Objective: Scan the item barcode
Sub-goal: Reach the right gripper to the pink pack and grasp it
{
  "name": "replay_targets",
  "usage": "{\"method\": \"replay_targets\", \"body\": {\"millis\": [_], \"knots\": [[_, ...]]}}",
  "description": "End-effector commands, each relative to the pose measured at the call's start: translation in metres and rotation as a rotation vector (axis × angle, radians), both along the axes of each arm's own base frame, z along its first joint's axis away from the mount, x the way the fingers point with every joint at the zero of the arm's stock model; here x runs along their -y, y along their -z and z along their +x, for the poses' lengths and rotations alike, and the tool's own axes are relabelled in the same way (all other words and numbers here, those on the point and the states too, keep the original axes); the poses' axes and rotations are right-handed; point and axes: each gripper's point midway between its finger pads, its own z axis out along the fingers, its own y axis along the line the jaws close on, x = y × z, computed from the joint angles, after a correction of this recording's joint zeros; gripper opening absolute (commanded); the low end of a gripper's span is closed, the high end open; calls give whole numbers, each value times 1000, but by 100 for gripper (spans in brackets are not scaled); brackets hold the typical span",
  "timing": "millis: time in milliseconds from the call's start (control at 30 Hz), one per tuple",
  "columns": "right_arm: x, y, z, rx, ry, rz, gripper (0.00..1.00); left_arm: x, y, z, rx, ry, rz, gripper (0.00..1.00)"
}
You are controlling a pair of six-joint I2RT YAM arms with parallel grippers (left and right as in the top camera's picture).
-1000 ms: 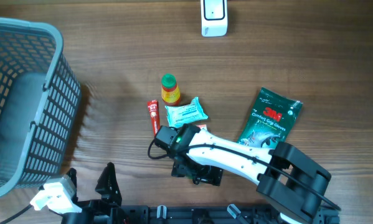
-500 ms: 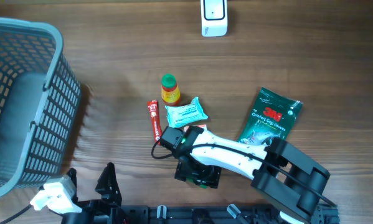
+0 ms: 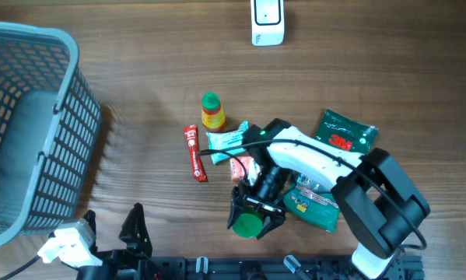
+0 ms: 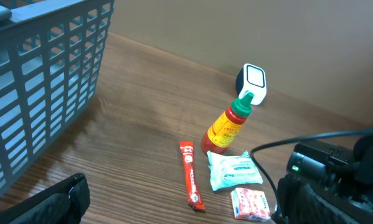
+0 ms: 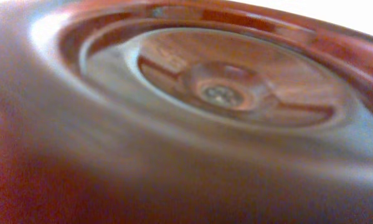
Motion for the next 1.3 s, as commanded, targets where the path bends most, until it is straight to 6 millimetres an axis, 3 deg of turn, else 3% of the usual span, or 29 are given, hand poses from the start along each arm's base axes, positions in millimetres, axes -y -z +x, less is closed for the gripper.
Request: {"method": "replay_targets", "body": {"millis": [0, 233, 367, 500, 667, 833, 1067, 1200, 1267], "knots": [[-13, -29, 7, -10, 35, 208, 68, 2, 0, 0, 3, 15, 15, 100], [-15, -10, 10, -28, 97, 146, 71, 2, 0, 0, 3, 15, 15, 100], [-5, 16, -1, -168, 230, -64, 70, 2, 0, 0, 3, 15, 15, 100], [-21, 35, 10, -256, 390, -87, 71, 2, 0, 0, 3, 15, 15, 100], [-60, 17, 48, -259, 465, 119, 76, 2, 0, 0, 3, 15, 15, 100], [-59, 18, 57, -293, 518, 73, 87, 2, 0, 0, 3, 15, 15, 100], [-49, 20, 90, -171, 571, 164, 83, 2, 0, 0, 4, 15, 15, 100], [-53, -7, 95, -74, 543, 275, 82, 2, 0, 0, 3, 15, 15, 100], [-53, -41, 96, 6, 533, 356, 82, 2, 0, 0, 3, 15, 15, 100]]}}
